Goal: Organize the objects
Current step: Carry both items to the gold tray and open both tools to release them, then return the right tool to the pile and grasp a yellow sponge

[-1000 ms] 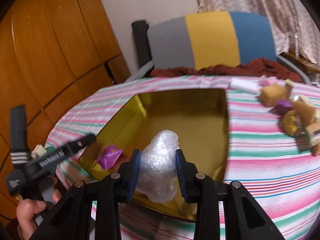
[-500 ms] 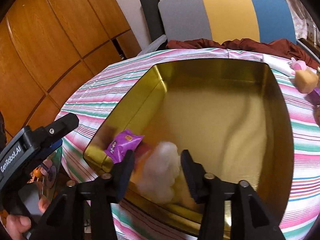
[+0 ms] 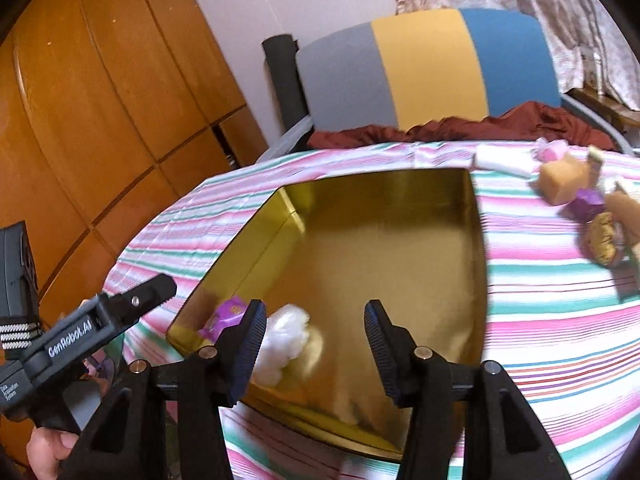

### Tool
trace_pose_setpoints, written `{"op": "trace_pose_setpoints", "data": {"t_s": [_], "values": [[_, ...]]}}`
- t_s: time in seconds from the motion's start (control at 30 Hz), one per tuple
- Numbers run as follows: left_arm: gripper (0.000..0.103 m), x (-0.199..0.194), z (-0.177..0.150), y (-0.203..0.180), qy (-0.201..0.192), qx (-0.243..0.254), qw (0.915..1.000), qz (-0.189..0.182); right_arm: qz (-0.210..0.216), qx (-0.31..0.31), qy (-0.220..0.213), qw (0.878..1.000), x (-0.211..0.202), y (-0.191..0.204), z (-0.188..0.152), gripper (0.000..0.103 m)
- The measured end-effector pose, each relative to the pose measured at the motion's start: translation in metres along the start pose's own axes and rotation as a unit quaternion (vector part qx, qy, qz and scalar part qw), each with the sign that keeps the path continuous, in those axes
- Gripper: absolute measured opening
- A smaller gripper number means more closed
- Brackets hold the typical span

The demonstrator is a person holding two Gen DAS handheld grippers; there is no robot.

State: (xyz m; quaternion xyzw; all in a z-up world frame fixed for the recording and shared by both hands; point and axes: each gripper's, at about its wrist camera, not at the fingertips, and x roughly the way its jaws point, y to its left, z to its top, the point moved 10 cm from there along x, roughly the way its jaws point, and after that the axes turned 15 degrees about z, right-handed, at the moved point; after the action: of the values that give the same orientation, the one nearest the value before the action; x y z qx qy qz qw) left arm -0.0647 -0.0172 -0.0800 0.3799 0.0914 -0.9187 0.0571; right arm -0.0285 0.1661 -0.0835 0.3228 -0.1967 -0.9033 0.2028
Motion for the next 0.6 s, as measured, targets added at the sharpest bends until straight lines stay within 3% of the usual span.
{"op": "trace_pose_setpoints", "data": {"t_s": [0.3, 0.6], "values": [[0.102, -0.011, -0.022, -0.057, 0.019, 0.059, 0.9968, -0.051, -0.053, 0.027, -0.033, 0.998, -0.04, -0.047, 0.011, 0.052], [0.103, -0.032, -0.048, -0.12, 0.029, 0.122, 0.9846, -0.122, -0.139, 0.077, -0.051, 0.986, -0.095, -0.13, -0.006, 0.052]]}}
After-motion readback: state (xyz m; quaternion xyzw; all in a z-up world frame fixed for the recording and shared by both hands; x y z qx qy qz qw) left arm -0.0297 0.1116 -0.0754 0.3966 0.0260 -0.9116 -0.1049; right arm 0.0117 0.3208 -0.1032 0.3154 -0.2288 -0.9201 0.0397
